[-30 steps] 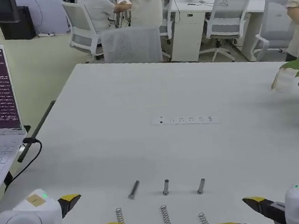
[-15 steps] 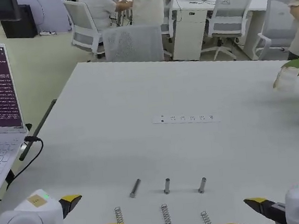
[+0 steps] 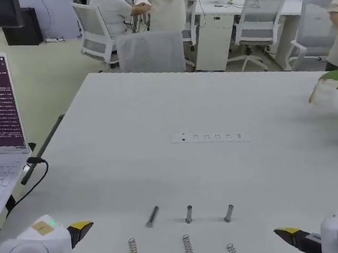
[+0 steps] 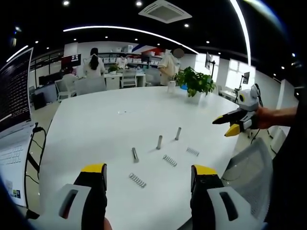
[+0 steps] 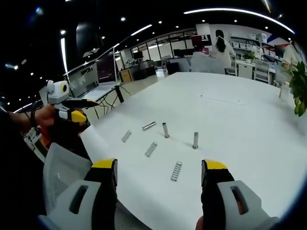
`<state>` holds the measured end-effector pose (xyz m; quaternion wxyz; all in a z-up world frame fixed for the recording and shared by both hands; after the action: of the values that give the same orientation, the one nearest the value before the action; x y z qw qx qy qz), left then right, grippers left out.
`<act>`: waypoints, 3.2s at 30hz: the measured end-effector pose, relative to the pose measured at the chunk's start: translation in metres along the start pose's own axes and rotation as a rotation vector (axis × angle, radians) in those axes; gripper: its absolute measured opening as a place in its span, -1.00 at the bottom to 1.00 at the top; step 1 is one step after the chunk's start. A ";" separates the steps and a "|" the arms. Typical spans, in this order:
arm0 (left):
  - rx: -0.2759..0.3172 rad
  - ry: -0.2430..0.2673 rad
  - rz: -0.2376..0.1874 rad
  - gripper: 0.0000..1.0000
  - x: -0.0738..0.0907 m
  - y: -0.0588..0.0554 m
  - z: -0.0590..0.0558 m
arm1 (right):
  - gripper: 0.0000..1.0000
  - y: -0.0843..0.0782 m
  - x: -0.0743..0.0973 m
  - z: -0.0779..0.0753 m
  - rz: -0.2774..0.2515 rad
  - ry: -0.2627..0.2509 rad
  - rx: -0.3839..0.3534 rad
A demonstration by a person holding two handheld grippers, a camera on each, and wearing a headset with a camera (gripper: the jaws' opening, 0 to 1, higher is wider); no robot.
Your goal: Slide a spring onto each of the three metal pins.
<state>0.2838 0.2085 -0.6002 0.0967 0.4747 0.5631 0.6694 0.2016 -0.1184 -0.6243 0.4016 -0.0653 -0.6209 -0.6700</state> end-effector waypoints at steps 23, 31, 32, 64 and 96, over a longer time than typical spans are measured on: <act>-0.023 -0.022 -0.013 0.34 -0.029 0.017 0.011 | 0.39 -0.001 0.000 0.000 0.005 0.010 0.004; -0.031 -0.020 -0.030 0.33 -0.039 0.030 0.018 | 0.37 -0.003 -0.001 0.000 0.012 0.016 -0.003; -0.037 -0.021 -0.028 0.33 -0.041 0.032 0.020 | 0.37 -0.003 0.000 0.000 0.010 0.018 -0.006; -0.024 -0.042 -0.019 0.17 -0.110 0.058 0.043 | 0.35 -0.018 0.002 -0.012 0.037 0.002 -0.057; 0.037 -0.028 0.156 -0.40 -0.187 0.018 0.059 | 0.35 -0.012 0.001 -0.017 0.035 0.002 -0.064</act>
<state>0.4341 0.1168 -0.6889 0.0434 0.5282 0.5354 0.6576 0.2003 -0.1348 -0.6367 0.4115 -0.0885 -0.5977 -0.6824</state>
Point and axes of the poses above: the centre of the closed fingertips' face, and the gripper's own axes: x roughly backward along the fingers, z roughly to its left, y roughly out of its top, the point moved 7 cm from there along x, roughly backward along the fingers, and after that the axes turned 4 degrees about z, right-handed, at the moved point
